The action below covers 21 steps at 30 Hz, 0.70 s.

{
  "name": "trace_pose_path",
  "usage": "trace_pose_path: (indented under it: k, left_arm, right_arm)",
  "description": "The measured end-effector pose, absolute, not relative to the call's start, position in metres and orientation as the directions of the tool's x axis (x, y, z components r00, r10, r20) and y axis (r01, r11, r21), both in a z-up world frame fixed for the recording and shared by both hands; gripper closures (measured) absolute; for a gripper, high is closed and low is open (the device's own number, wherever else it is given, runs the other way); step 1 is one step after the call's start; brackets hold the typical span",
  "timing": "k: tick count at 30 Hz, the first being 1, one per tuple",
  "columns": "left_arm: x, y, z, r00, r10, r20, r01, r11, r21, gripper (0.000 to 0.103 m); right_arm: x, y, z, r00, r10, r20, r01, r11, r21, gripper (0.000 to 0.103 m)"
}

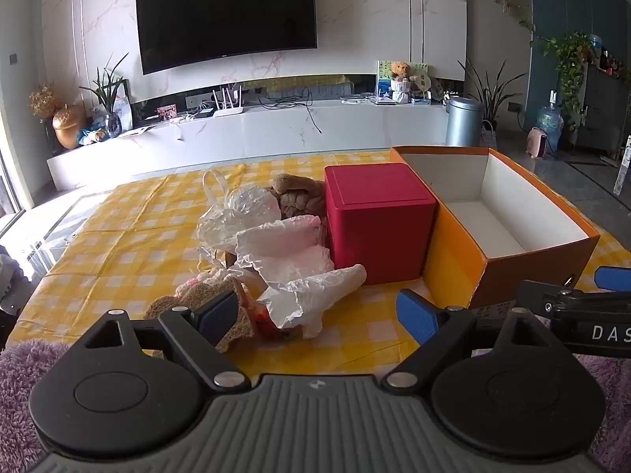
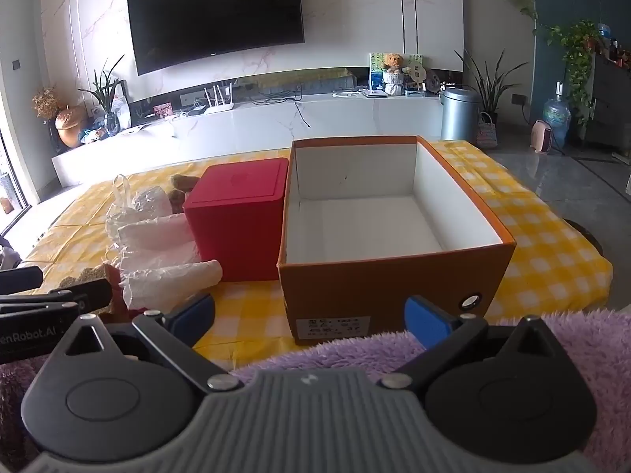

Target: Organize soft objects

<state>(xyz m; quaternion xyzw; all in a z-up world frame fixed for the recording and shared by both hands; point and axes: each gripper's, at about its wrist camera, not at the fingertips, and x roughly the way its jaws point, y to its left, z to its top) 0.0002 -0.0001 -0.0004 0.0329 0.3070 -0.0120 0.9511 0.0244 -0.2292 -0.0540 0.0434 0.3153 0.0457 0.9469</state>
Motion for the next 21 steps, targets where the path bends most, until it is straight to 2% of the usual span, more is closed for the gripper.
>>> trace_pose_path:
  k: [21]
  left_arm:
    - [-0.0046, -0.0044, -0.0009, 0.810, -0.009, -0.587, 0.053, 0.997, 0.058, 0.000]
  right_arm:
    - [0.0248, -0.2297, -0.0580, 0.782, 0.087, -0.617, -0.032, 0.995, 0.099, 0.003]
